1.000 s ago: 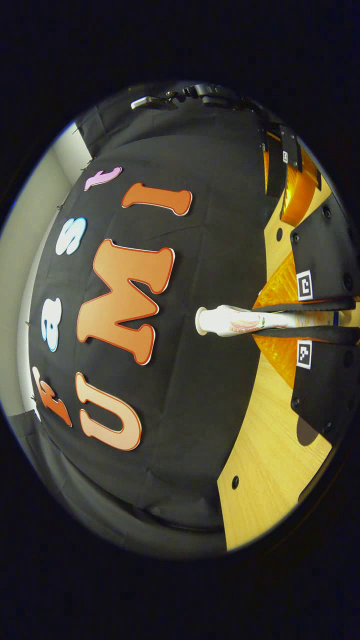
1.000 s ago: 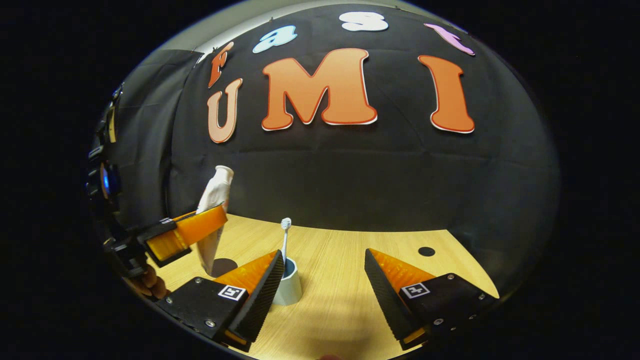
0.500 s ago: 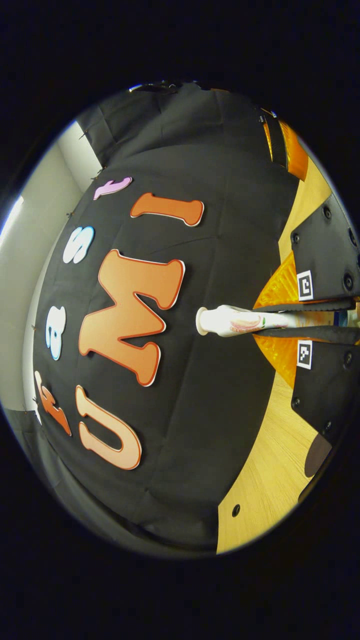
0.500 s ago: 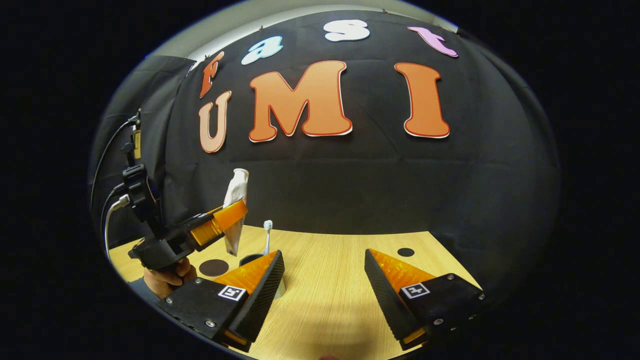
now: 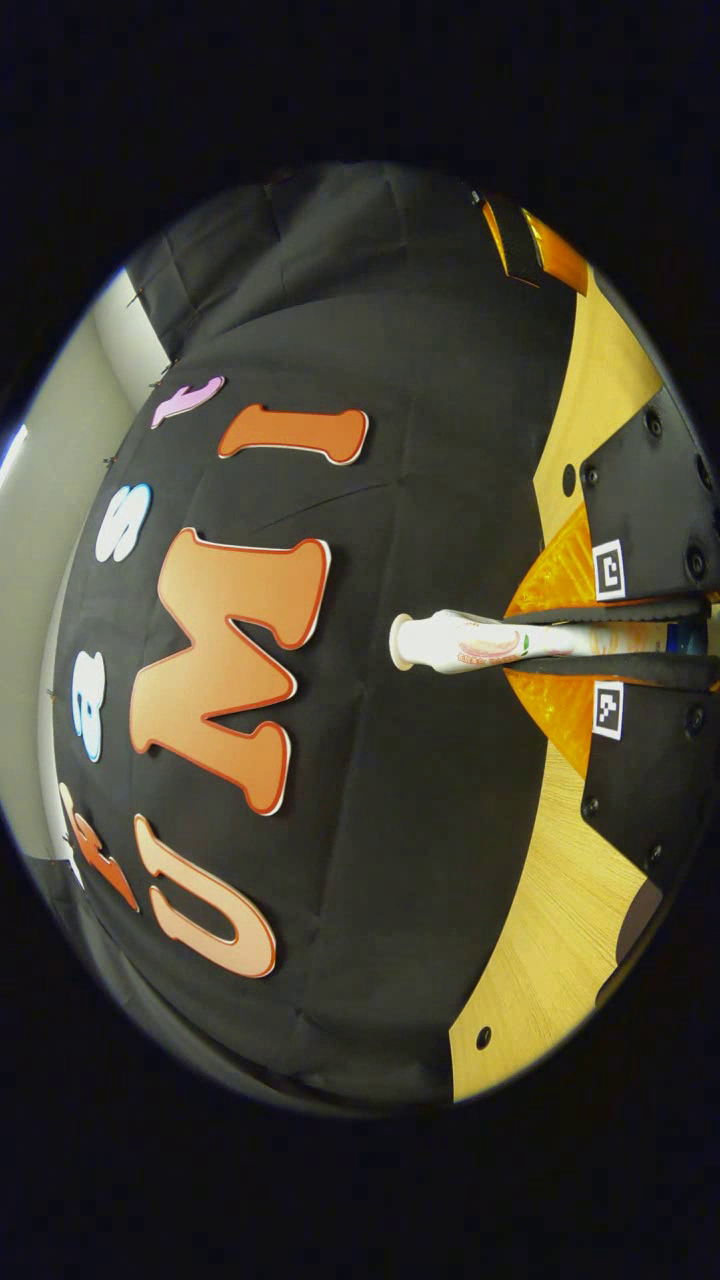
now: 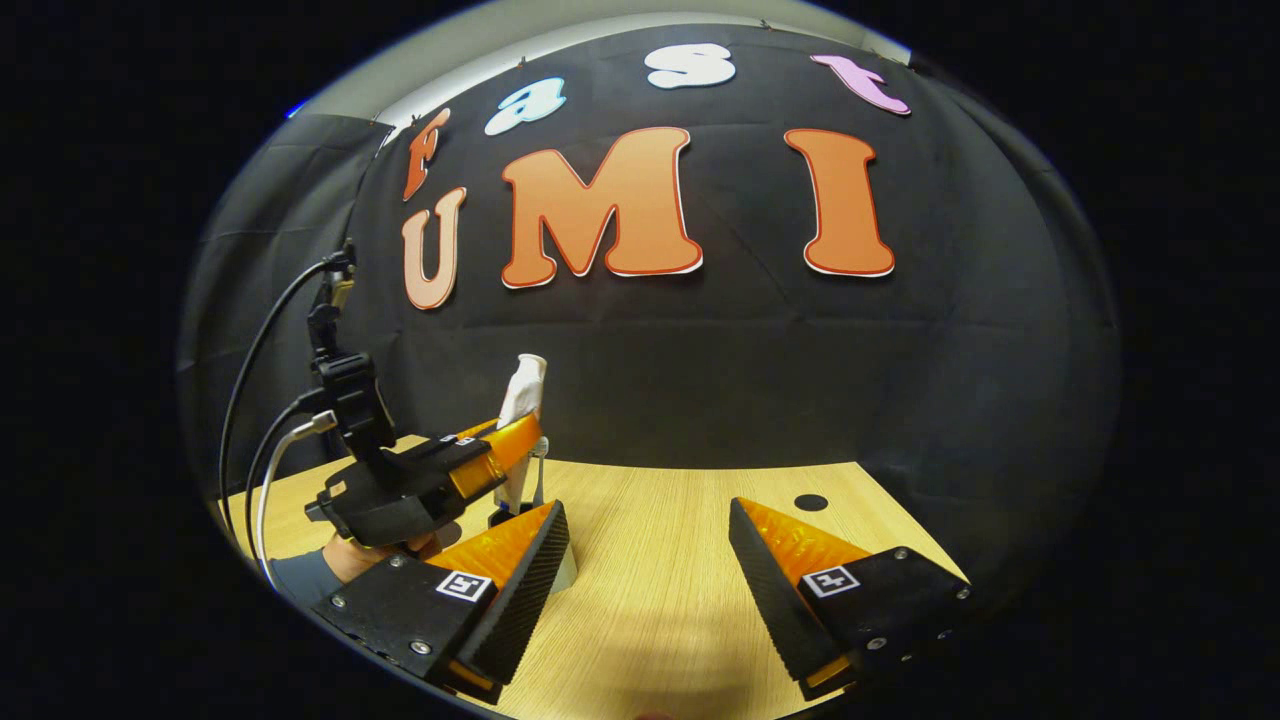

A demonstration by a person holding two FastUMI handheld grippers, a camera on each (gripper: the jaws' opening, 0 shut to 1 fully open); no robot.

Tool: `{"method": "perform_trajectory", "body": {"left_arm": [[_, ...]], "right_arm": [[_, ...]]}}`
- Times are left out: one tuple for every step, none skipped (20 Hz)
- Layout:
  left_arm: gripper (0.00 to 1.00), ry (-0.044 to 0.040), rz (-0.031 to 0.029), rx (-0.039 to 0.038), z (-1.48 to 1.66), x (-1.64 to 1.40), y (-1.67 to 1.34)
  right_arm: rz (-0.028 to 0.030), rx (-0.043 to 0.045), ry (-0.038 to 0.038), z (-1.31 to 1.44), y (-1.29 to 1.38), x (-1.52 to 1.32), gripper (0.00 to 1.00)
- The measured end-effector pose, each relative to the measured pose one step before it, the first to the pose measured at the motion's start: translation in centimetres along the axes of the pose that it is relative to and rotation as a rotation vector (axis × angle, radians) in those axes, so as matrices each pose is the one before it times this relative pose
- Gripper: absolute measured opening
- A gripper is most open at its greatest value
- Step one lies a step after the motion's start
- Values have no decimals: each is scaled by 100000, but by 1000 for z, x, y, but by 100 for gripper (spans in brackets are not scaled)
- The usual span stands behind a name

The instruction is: Put the toothbrush and toothpaste on the desktop into the cup, then pick up the cup and place it on the coaster on the desktop.

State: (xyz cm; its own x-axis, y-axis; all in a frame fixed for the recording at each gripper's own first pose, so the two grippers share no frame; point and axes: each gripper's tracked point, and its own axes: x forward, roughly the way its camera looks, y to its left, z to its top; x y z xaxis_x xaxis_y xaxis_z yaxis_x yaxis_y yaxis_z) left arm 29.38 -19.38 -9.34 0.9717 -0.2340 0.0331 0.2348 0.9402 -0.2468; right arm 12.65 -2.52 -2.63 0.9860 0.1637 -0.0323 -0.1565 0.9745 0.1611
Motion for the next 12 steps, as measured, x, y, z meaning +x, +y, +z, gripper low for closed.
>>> {"method": "perform_trajectory", "body": {"left_arm": [[14, 605, -914, -1242, -347, 68, -128], [16, 284, -828, -1640, -163, 105, -125], [16, 686, -1181, -1251, -362, 40, -113], [17, 450, -441, -930, -115, 81, 98], [17, 82, -316, -660, -150, -12, 49], [17, 42, -217, -997, -150, 49, 159], [17, 579, -744, -771, -335, -113, 19], [17, 791, -616, -109, -394, -145, 56], [17, 658, 48, 266, -306, -83, 159], [18, 834, 558, 1228, -300, 75, 235], [18, 734, 935, 562, -367, 9, 297], [18, 301, -1145, -321, -349, -234, -76]], "right_arm": [[271, 395, -80, -32, -36, -30, 97], [-365, 576, 265, -64, -177, -97, 97], [-522, 431, 62, -134, -275, -85, 97], [-829, 431, -118, 10, -312, -126, 97], [-997, 528, -59, -78, -359, -43, 97], [-255, 708, 29, -29, -146, -86, 97], [-604, 759, 55, 23, -223, -145, 97], [-25, 681, -451, 67, -78, -92, 97], [-316, 510, -296, 1, -121, -135, 97], [-219, 417, -371, -6, -107, -65, 97], [70, 220, 31, -90, -26, -8, 97], [-303, 168, 249, -83, -24, -50, 97]]}}
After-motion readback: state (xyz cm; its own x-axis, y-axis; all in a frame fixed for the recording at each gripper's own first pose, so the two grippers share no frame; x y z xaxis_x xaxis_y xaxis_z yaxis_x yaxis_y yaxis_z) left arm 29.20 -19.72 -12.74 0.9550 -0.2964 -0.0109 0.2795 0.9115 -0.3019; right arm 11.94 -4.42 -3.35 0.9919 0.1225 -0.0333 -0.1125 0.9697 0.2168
